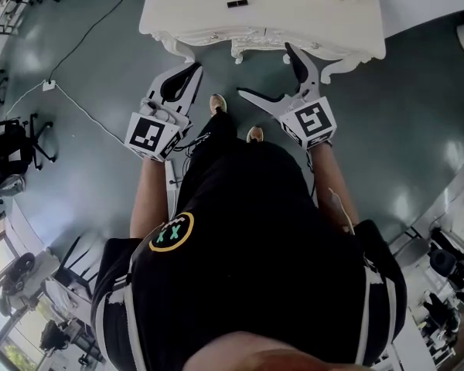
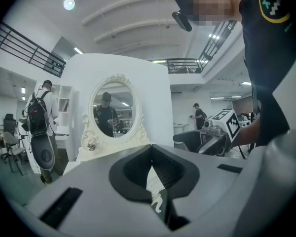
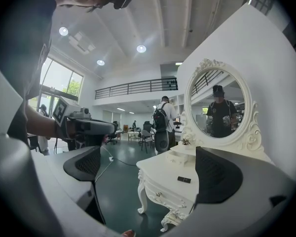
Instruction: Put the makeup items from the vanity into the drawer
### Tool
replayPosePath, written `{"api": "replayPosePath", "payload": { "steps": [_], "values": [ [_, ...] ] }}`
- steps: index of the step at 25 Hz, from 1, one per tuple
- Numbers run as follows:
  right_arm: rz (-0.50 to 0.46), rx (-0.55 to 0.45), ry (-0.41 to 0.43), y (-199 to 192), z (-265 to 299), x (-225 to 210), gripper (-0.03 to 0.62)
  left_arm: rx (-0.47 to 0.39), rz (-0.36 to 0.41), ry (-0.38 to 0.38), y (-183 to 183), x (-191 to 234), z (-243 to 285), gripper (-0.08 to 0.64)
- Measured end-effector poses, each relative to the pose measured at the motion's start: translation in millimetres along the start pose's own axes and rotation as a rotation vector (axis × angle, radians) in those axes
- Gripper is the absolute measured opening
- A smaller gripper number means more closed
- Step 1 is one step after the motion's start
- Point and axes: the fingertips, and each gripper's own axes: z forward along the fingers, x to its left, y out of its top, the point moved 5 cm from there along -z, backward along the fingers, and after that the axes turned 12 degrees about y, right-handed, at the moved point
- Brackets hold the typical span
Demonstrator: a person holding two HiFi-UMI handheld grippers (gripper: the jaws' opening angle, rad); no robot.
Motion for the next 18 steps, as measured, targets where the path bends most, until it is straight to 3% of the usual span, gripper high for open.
{"api": "replayPosePath", "payload": {
  "steps": [9,18],
  "values": [
    [-0.001,0.041,-0.021,-10,27,-59,0.600,-0.002,-0.005,-0.036,-10,25,62,0.020],
    [-0.001,0.115,-0.039,-18,113,-134,0.600,-0.002,-0.015,-0.092,-30,109,141,0.020]
  ]
}}
